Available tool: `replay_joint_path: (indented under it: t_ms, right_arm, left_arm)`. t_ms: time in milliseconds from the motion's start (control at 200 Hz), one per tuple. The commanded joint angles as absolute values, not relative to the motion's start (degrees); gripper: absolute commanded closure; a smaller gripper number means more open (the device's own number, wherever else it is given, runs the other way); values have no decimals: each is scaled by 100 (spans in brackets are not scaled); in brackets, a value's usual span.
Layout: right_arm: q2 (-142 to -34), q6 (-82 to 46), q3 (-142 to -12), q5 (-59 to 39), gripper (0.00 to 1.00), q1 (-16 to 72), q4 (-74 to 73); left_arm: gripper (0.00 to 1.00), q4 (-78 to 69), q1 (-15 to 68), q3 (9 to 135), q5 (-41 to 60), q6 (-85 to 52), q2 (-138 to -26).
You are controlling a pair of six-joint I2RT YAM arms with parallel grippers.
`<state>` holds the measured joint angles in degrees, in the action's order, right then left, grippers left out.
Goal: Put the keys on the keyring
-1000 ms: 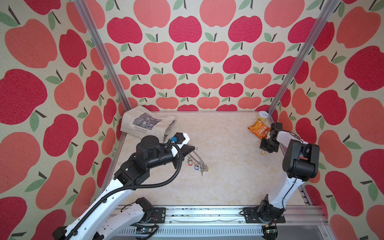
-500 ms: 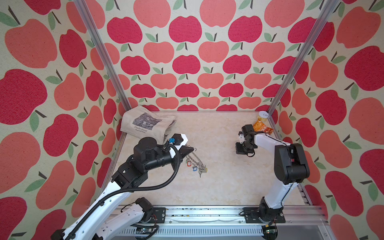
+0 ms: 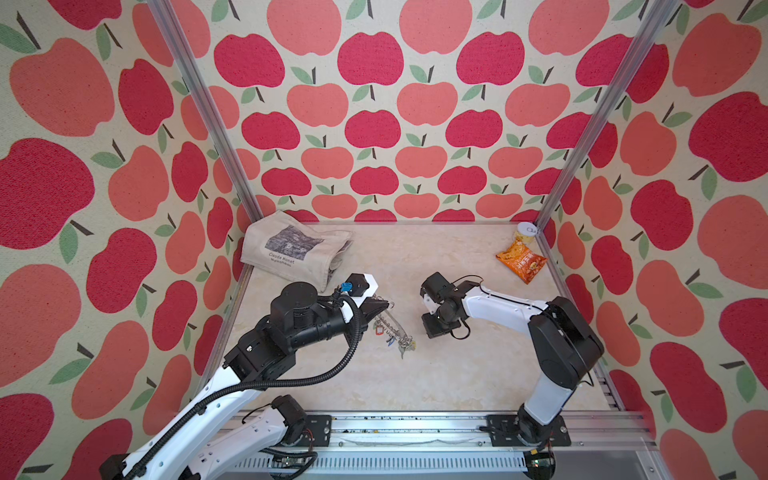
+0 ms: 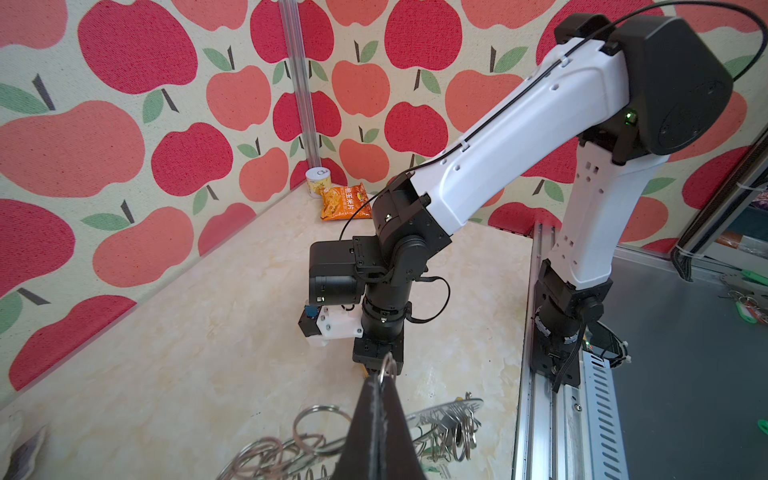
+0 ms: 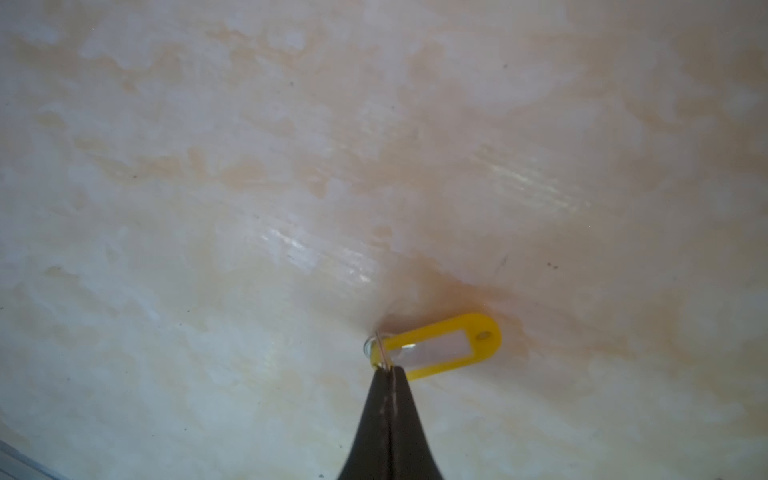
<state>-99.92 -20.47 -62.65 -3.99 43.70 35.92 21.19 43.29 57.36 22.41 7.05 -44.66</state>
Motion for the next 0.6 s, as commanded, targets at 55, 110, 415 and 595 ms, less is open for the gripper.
replay_joint_path:
  t_ms: [55,110,415,595]
  right_arm:
    - [-9561,-2050,-6187,-410,82,4346,3702]
    - [-9370,-1944,-6172,-325,73,4325,3734]
    - [-9120,-1580,-6053,-406,61,4149,3452]
    - [-9546,-1554,-6162,-622,62,4207,3239]
  left_arm:
    - [100,1995,4351,5687,2079,758,-4399]
    - [100,2026,4351,5686,2044,762,-4377]
    - [100,2080,4342,5602,1912,790,-4298]
    - [100,2153,4342,5578,1885,726,-4245]
